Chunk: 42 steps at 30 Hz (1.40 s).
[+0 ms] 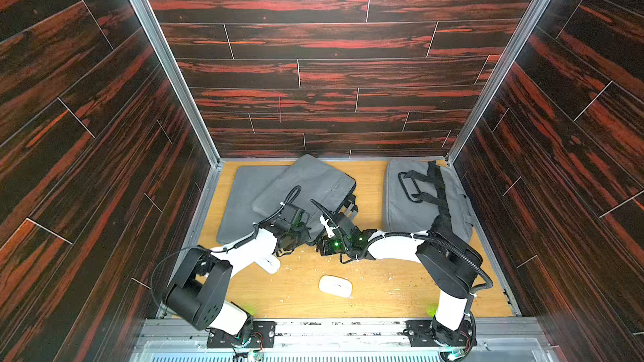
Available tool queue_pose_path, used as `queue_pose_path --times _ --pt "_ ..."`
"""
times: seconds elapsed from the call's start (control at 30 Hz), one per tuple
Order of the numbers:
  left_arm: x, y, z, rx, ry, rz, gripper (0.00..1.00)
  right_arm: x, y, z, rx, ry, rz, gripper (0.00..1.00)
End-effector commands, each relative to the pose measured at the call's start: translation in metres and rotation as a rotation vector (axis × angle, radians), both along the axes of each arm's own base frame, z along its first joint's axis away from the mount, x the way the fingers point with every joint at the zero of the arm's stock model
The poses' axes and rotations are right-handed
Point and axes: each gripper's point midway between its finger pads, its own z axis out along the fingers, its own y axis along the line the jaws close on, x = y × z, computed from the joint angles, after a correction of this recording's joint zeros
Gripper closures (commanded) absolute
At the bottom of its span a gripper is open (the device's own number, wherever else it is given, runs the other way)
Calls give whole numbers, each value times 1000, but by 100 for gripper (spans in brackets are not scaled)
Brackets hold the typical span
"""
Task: Put the mouse into the laptop bag
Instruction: Unzip the zipper on the zippered laptop bag.
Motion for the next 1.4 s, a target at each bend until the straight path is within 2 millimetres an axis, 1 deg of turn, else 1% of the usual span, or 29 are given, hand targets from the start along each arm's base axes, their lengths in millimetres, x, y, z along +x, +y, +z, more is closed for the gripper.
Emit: queue_pose_path --times 0.0,0.1,0.17,0.23,0.33,0.4,0.47,0.57,0.67,0.73,0.9,1.03,1.1,1.2,1.3,1.37 --pt "8 -10 13 -39 -45 -9 100 -2 -7 -6 -53 -10 12 100" --pt "2 -7 19 -39 -54 -25 100 25 -31 -16 -104 -12 -41 100" --pt "-3 -3 26 -32 -62 -26 100 47 -55 -24 -138 11 -103 100" --pt "-6 1 35 -34 -77 -30 100 69 -79 -26 -155 19 -175 100" --pt "-11 10 43 -47 -88 -14 100 99 -114 -26 -172 22 -277 100" --pt "-14 17 46 -57 -89 -2 100 115 -128 -25 -165 27 -319 100" --pt "-17 23 46 -67 -87 6 100 125 -136 -23 -165 22 -338 100" --pt "-18 35 43 -73 -78 30 100 132 -138 -21 -179 8 -342 100" --pt "-25 46 35 -82 -53 49 100 144 -144 -18 -210 -13 -354 100" --pt "-29 52 30 -84 -41 61 100 154 -153 -17 -219 -13 -380 100" --pt "-38 64 25 -89 -28 85 100 191 -187 -18 -204 7 -478 100" --pt "-41 68 25 -86 -28 89 100 220 -203 -15 -232 4 -500 100" --pt "-42 68 23 -84 -21 88 100 237 -211 -9 -252 -6 -512 100" --pt "-42 68 17 -83 -3 85 100 257 -220 1 -275 -28 -527 100" --pt "-40 66 9 -88 14 82 100 271 -224 19 -278 -66 -533 100" --pt "-37 64 3 -90 27 76 100 275 -223 31 -271 -87 -529 100"
